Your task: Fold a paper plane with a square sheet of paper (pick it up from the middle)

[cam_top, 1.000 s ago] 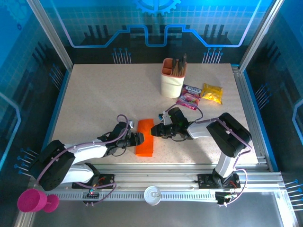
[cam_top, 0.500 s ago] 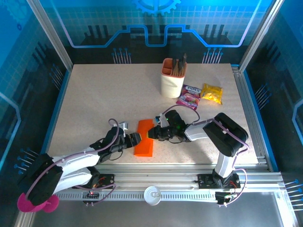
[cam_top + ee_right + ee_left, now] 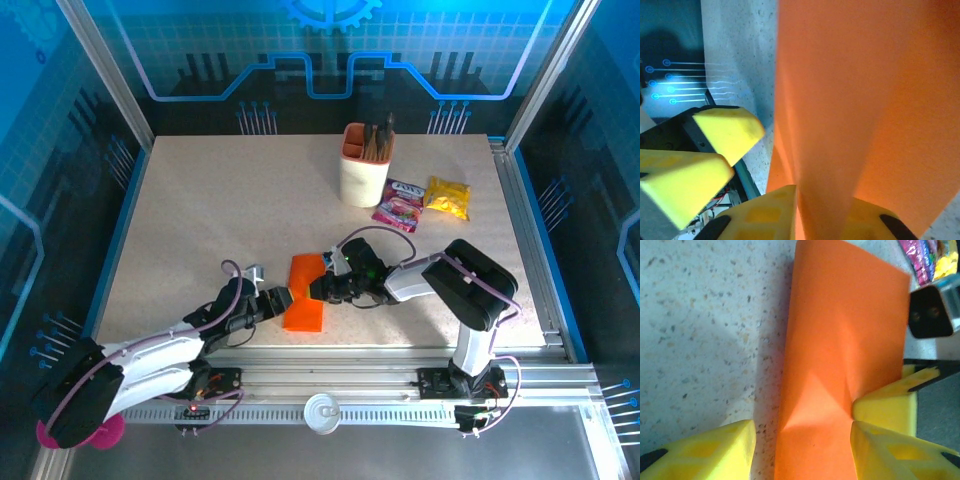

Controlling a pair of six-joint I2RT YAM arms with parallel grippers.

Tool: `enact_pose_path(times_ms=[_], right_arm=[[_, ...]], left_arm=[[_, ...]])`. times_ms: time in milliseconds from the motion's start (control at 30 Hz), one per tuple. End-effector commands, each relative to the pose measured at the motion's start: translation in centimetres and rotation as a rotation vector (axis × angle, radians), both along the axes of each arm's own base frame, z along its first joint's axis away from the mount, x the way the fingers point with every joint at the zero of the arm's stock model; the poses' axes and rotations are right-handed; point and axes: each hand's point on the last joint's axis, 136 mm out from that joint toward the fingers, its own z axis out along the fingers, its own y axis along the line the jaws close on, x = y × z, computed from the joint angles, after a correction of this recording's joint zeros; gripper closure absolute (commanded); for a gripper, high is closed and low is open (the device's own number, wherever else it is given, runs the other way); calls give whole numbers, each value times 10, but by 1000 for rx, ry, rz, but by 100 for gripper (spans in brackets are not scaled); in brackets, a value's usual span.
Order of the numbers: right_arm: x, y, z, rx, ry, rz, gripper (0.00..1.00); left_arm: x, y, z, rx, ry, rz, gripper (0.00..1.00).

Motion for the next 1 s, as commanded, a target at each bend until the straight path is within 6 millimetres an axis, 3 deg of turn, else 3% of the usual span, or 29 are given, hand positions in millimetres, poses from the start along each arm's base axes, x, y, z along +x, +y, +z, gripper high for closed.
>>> enact_pose_path(times_ms=[0, 233, 433, 633, 867, 967], right_arm=[[0, 11, 12, 65, -20, 16, 92], [4, 16, 26, 213, -19, 12, 96], [12, 11, 13, 241, 18, -36, 72], [18, 7, 10, 225, 15, -48, 65], [22, 13, 12, 222, 19, -31, 67], [24, 16, 17, 236, 17, -27, 75]], left_arm=[[-5, -4, 0, -16, -8, -26, 47], [-6, -9, -2, -12, -9, -54, 47], [-5, -12, -5, -1, -3, -64, 47], [-5, -14, -6, -4, -2, -73, 48], [-6, -18, -7, -4, 0, -92, 48], [-6, -19, -8, -3, 2, -99, 48]])
